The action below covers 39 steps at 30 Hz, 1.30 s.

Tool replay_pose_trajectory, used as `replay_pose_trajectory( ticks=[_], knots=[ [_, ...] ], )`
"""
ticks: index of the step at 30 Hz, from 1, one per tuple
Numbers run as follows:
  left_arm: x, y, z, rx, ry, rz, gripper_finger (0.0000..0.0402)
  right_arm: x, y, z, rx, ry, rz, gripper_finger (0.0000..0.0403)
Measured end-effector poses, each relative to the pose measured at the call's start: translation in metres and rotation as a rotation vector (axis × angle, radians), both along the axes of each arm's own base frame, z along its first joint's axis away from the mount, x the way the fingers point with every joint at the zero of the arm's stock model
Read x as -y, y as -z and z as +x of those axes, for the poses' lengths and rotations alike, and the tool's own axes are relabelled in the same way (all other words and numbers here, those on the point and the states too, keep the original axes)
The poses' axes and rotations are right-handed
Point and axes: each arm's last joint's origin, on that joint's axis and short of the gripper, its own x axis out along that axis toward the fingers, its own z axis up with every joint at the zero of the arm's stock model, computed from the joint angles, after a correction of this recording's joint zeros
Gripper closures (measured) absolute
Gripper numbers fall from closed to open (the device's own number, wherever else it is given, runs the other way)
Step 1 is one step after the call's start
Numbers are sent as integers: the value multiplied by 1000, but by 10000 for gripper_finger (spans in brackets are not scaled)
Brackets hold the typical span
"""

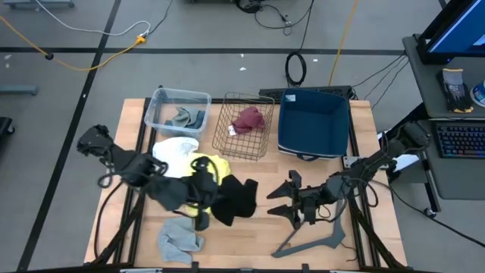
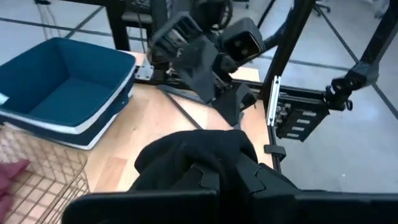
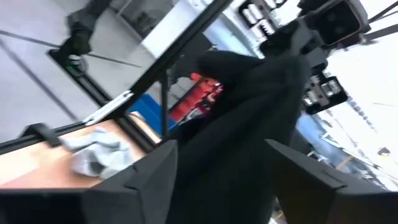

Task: Pick & Place Cloths
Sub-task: Put the black boxer into the gold wire basket

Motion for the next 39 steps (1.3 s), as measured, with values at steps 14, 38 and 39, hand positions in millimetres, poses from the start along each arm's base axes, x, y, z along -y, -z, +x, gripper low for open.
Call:
replay_pose_trajectory(
  ticks=[14, 38, 39],
  knots=[
    [-13, 45, 69, -95, 182, 24, 402, 12, -5, 17, 2, 45, 133, 70],
    [-17, 49, 86, -45, 326, 1, 402, 43, 7, 32, -161, 77, 424, 265],
    [-17, 49, 86, -47, 326, 1, 402, 44, 8, 32, -170, 61, 423, 290]
  ],
)
